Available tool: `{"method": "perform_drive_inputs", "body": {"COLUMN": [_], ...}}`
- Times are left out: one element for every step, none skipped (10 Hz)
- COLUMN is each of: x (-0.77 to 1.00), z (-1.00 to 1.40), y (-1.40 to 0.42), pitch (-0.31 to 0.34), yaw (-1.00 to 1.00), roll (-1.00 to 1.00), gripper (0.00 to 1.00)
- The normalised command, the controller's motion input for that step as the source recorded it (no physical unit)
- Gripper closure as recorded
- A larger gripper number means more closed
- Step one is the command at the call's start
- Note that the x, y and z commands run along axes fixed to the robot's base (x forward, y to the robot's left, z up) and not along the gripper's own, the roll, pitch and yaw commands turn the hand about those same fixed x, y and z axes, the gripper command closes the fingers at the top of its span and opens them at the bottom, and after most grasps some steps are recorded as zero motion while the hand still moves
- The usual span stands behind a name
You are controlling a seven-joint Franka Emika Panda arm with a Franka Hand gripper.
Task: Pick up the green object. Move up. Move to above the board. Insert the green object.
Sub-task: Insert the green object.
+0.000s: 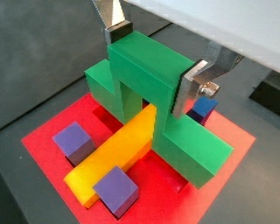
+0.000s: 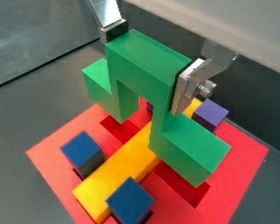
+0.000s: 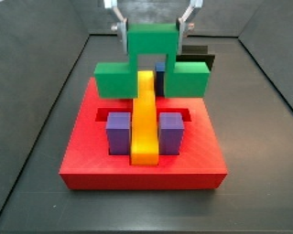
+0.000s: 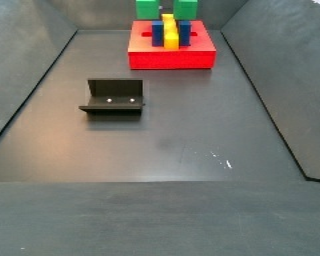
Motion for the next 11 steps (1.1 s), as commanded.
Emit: {"method": "perform_drive_inputs", "body": {"x": [-0.14, -0.13, -0.07, -0.03, 0.00, 0.01, 0.05, 0.00, 0.03, 0.10, 0.00], "z": [-0.17, -0.17, -0.16, -0.16, -0.15, -0.16, -0.18, -0.21, -0.20, -0.18, -0.19], "y": [0.00, 0.00, 0.00, 0.00, 0.00, 0.00, 0.00, 0.00, 0.00, 0.00, 0.00], "pitch": [-0.163, -0.156, -0.121, -0.103, -0.099, -0.091, -0.083, -0.084, -0.079, -0.060, -0.066], "yaw": [0.18, 0.18, 0.09, 0.05, 0.00, 0.00, 0.00, 0.00, 0.00, 0.01, 0.00], "roll": [0.00, 0.00, -0.02, -0.02, -0.01, 0.00, 0.00, 0.00, 0.01, 0.04, 0.10], "gripper": [1.00, 1.00, 1.00, 1.00, 1.00, 1.00, 1.00, 1.00, 1.00, 1.00, 1.00]}}
